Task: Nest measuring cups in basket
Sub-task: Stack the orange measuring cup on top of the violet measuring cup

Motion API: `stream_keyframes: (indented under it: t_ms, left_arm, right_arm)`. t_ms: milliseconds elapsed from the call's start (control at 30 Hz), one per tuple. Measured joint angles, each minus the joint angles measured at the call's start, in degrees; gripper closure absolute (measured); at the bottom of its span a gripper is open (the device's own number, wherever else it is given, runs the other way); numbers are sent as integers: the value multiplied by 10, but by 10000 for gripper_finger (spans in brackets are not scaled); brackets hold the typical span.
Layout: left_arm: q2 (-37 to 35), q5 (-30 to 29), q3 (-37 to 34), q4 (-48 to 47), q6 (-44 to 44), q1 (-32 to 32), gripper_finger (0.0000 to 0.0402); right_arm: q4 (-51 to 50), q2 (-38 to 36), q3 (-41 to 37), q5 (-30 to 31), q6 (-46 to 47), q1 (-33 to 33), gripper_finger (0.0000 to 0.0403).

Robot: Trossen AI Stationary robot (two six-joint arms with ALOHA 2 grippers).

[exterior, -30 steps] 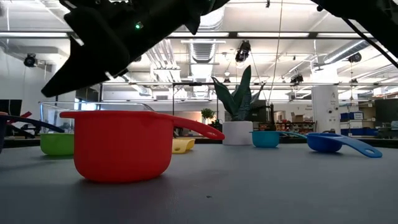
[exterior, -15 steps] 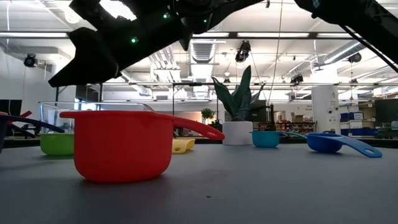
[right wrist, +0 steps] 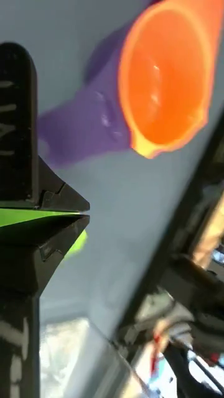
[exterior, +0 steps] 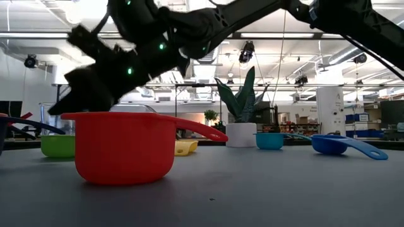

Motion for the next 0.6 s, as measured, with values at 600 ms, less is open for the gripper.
stream_keyframes:
  t_ms: [600]
  left_arm:
    - [3, -75, 18, 8, -19, 9, 364]
  right_arm:
    - [-62, 7, 0, -1, 13, 20, 394]
